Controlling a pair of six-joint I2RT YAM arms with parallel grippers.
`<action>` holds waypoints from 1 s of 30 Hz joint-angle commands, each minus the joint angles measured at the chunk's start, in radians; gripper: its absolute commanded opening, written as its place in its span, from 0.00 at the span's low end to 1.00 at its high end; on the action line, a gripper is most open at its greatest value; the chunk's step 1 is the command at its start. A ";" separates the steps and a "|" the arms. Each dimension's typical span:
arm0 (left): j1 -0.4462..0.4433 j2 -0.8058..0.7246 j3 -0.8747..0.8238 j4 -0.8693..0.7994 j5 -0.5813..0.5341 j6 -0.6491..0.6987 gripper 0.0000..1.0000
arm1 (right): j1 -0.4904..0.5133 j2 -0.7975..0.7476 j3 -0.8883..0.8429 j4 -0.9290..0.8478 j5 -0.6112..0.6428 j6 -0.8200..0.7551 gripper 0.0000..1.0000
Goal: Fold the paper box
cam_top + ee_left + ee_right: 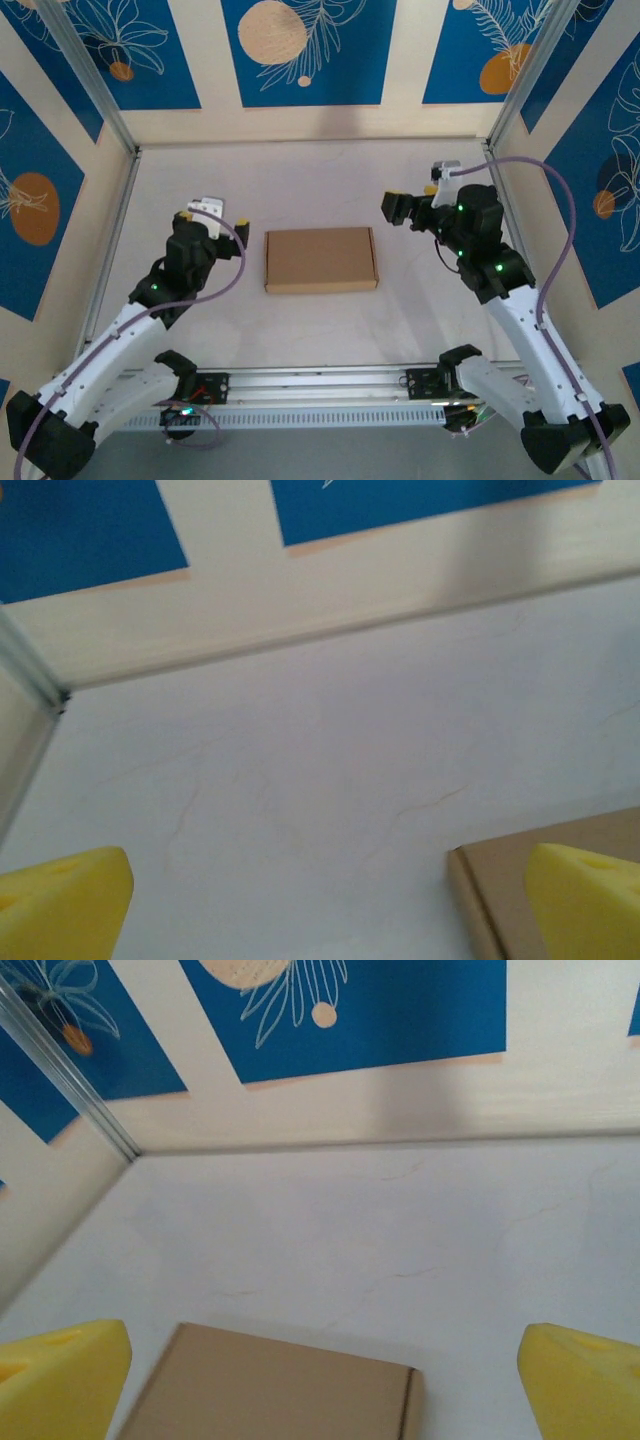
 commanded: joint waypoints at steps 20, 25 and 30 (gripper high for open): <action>0.450 0.344 -0.476 0.889 0.335 -0.093 1.00 | -0.276 0.219 -0.784 1.087 -0.024 -0.191 0.99; 0.472 0.498 -0.383 0.952 0.498 0.021 1.00 | -0.312 0.374 -0.786 1.257 -0.142 -0.229 0.99; 0.472 0.759 -0.494 1.435 0.465 0.039 1.00 | -0.359 0.553 -0.796 1.469 -0.112 -0.155 0.99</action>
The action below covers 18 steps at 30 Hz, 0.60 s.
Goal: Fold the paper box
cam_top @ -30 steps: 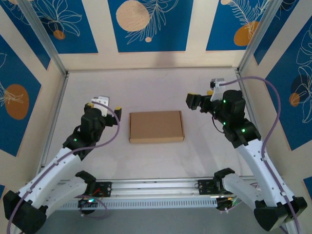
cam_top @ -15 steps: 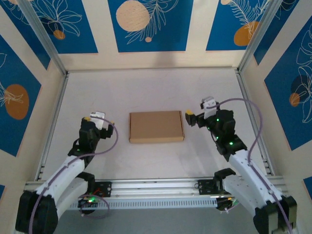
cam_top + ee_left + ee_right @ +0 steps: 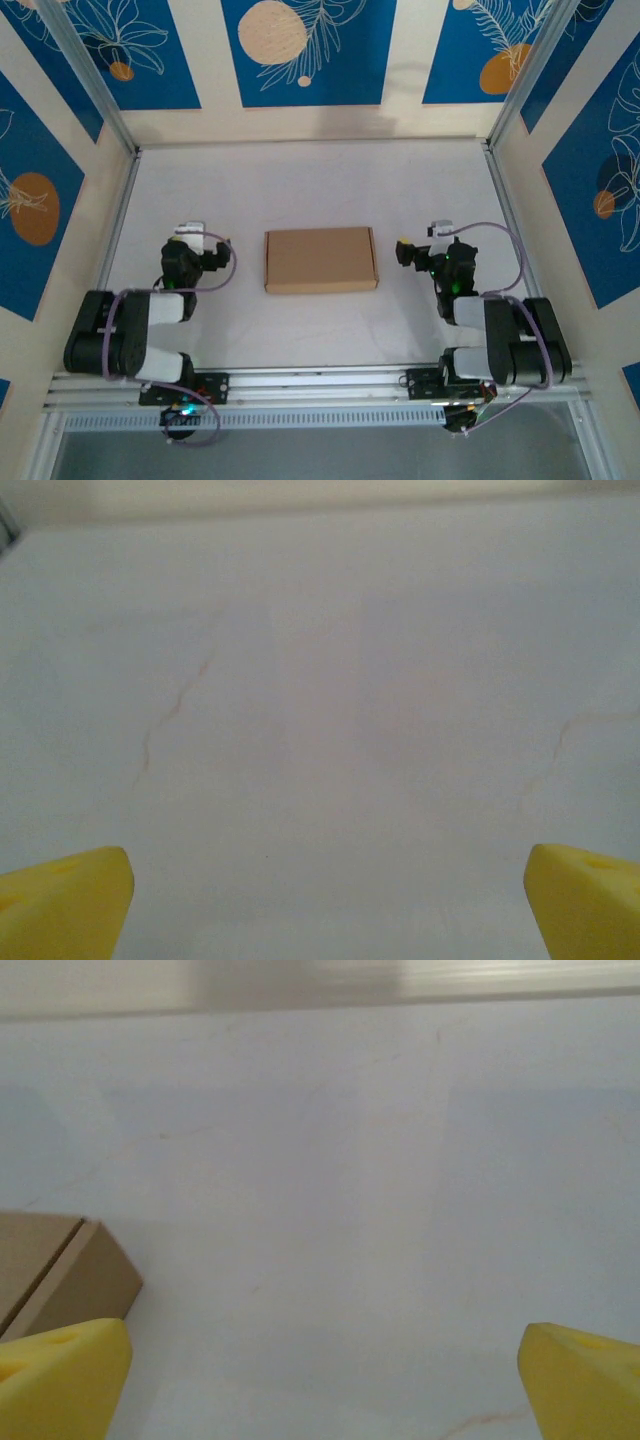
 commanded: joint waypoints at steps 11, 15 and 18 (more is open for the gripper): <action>-0.018 0.085 0.119 -0.034 0.087 0.072 1.00 | -0.029 0.157 0.211 -0.100 -0.135 0.003 0.99; -0.016 0.092 0.142 -0.066 0.029 0.052 1.00 | -0.026 0.164 0.222 -0.114 -0.091 0.017 0.99; -0.016 0.093 0.146 -0.074 0.029 0.049 1.00 | -0.023 0.163 0.231 -0.128 -0.069 0.022 0.99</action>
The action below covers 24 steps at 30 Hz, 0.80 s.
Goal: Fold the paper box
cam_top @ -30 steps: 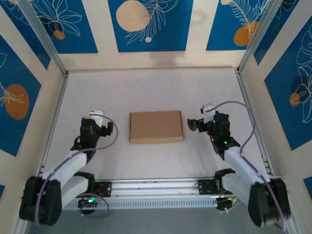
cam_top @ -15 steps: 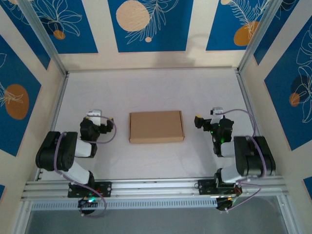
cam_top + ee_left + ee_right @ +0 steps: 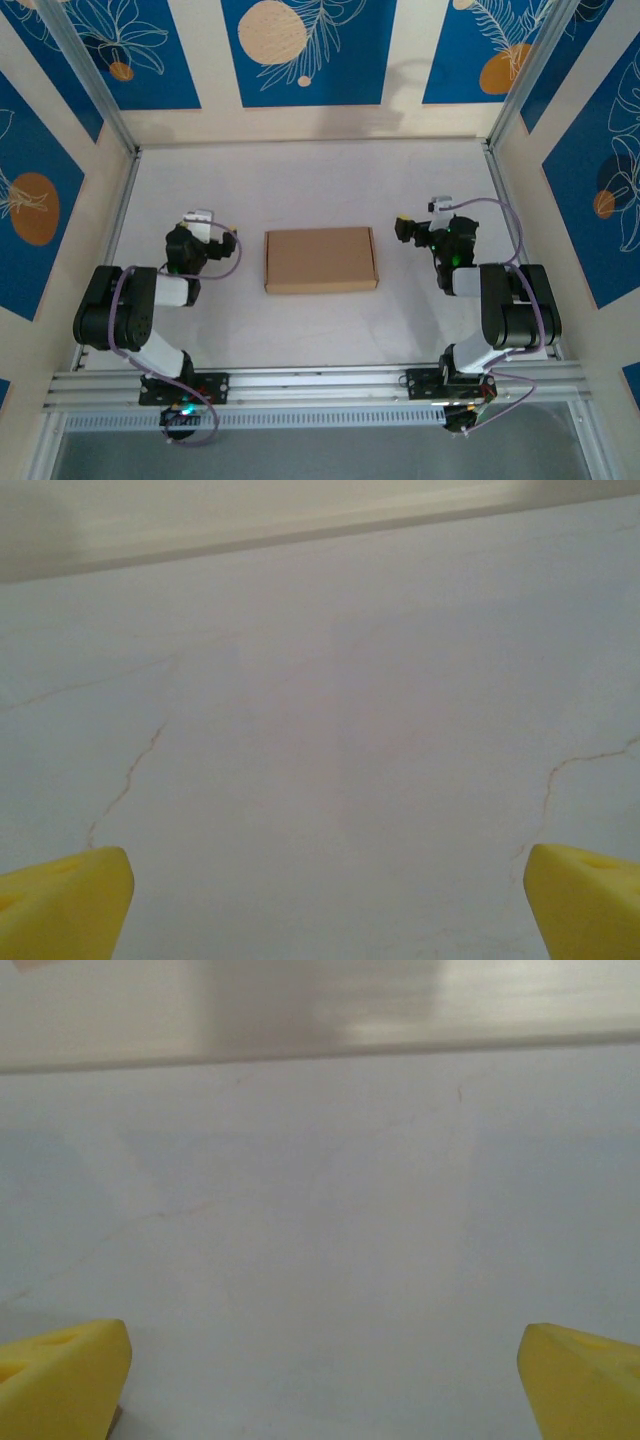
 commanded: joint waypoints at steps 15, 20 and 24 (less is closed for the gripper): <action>0.003 -0.015 -0.002 -0.003 -0.033 -0.016 1.00 | 0.008 -0.005 -0.003 -0.058 0.046 0.004 0.99; 0.003 -0.015 -0.003 -0.004 -0.033 -0.016 1.00 | 0.010 -0.007 -0.003 -0.057 0.049 0.003 0.99; 0.001 -0.014 -0.001 -0.004 -0.036 -0.015 1.00 | 0.010 -0.007 -0.003 -0.058 0.048 0.003 0.99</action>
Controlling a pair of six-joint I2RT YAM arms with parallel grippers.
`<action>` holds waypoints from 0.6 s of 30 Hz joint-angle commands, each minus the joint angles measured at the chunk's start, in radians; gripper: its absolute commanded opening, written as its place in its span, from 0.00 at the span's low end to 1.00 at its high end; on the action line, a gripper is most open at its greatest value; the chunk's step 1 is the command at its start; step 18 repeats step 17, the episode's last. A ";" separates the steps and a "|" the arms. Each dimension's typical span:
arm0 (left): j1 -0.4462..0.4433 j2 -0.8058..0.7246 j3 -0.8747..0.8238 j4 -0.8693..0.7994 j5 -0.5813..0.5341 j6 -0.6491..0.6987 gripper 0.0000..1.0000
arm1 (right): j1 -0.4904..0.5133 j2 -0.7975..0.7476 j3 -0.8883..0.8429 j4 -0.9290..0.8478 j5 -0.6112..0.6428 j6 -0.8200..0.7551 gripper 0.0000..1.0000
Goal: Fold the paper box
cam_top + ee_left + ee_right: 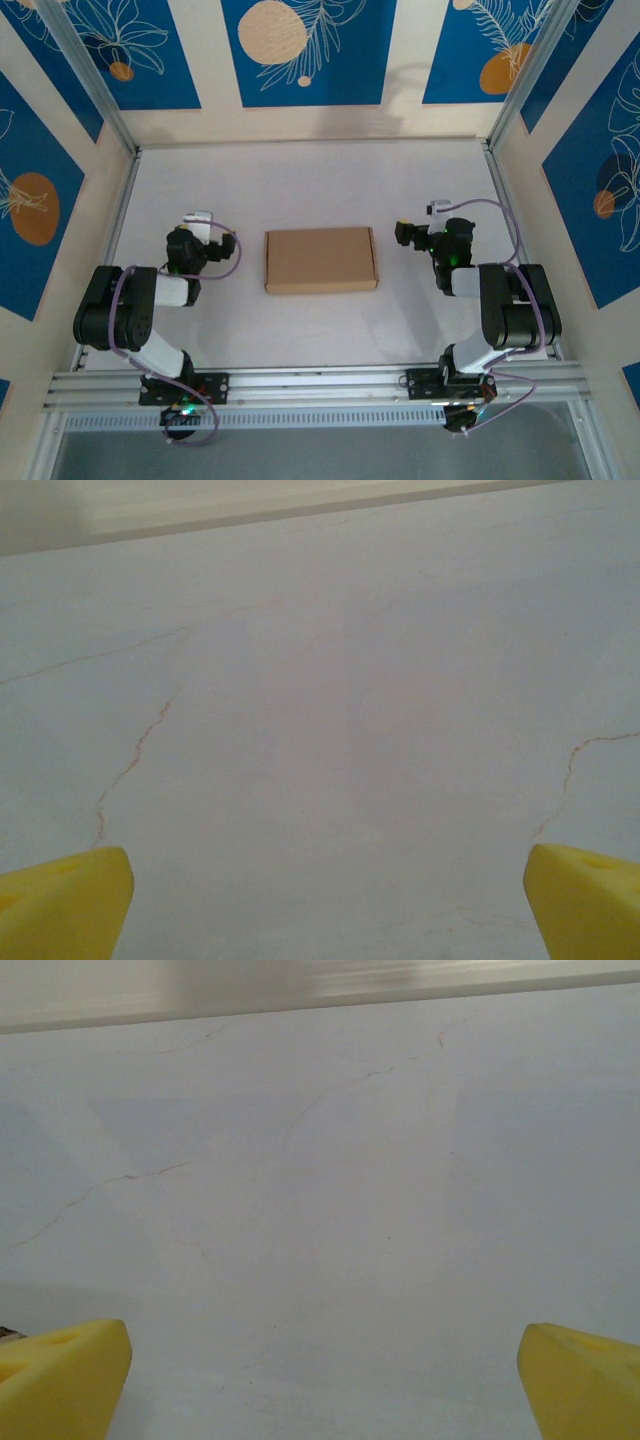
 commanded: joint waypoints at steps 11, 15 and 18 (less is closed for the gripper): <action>-0.002 -0.009 0.013 -0.004 -0.018 -0.004 1.00 | -0.003 -0.007 -0.002 0.002 -0.011 0.006 0.99; -0.006 -0.014 0.007 0.008 -0.022 -0.004 1.00 | -0.003 -0.007 -0.002 0.002 -0.010 0.007 0.99; -0.007 -0.014 0.003 0.013 -0.017 -0.002 1.00 | -0.003 -0.007 -0.002 0.002 -0.010 0.007 0.99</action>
